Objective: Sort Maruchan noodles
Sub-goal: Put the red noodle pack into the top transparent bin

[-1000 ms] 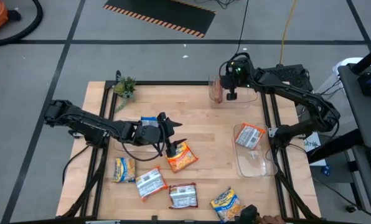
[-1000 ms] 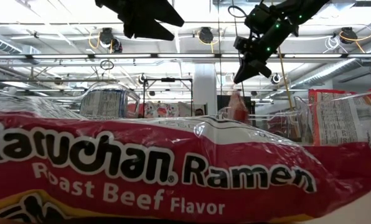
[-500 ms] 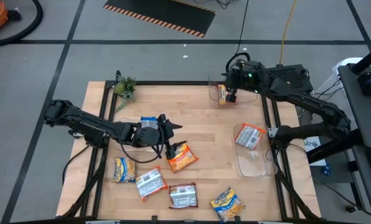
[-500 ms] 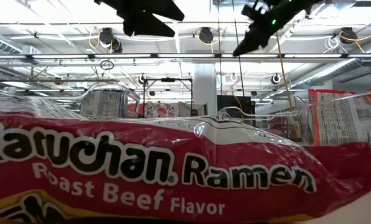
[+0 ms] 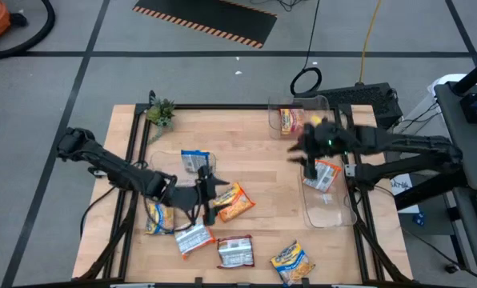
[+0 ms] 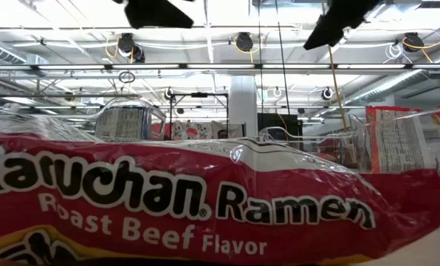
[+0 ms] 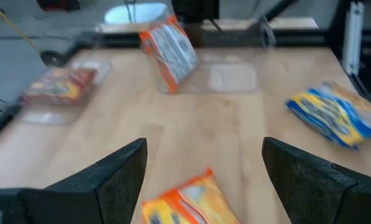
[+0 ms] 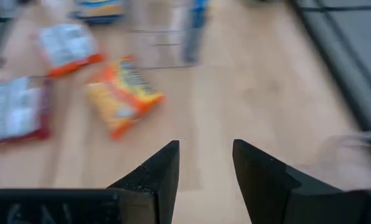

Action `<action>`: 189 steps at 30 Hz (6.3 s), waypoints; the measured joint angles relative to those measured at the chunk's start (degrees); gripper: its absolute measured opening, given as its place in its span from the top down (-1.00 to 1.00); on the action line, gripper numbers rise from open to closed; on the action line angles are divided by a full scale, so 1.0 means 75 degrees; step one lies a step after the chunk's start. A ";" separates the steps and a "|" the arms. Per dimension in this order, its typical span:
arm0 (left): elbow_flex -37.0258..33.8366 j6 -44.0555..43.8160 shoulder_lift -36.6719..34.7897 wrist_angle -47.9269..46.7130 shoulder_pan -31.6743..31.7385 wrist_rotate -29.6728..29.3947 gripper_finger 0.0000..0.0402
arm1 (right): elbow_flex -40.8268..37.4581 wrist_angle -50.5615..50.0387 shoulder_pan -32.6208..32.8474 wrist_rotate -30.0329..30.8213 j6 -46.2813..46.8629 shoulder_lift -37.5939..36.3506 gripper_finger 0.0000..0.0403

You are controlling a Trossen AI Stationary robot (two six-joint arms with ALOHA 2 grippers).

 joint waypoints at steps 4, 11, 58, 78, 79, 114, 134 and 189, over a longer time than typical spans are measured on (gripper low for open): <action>0.0002 -0.1133 0.0000 -0.0726 -0.0619 -0.0097 -0.59 | -0.0967 0.1160 0.0833 -0.0008 0.0272 -0.0293 0.28; 0.0002 -0.2535 0.0003 -0.1336 -0.1555 -0.0167 -0.59 | -0.1242 0.1848 0.1286 0.0000 0.1159 -0.0347 0.28; 0.2879 -0.1474 0.3841 -0.4129 -0.2372 0.0596 -0.59 | -0.1242 0.5095 0.3693 0.1600 0.1855 0.1040 0.28; 0.1197 0.0238 0.3834 -0.1869 -0.1345 0.2095 -0.59 | -0.1242 0.5092 0.3693 0.1597 0.1832 0.1040 0.28; 0.1150 0.0234 0.3824 -0.1802 -0.1317 0.2109 -0.59 | -0.1242 0.5092 0.3695 0.1597 0.1856 0.1040 0.28; 0.0787 0.0549 0.3819 -0.1011 -0.0988 0.2648 -0.14 | -0.1242 0.5089 0.3556 0.1771 0.0418 0.1034 0.28; 0.0512 0.0857 0.3847 0.0195 -0.0926 0.2943 0.65 | -0.1242 0.5086 0.2767 0.1792 -0.1221 0.1034 0.28; 0.0521 0.4122 -0.0541 -0.0987 0.1456 0.1283 1.00 | -0.1236 0.5607 0.2500 0.2766 0.0950 0.1670 -0.04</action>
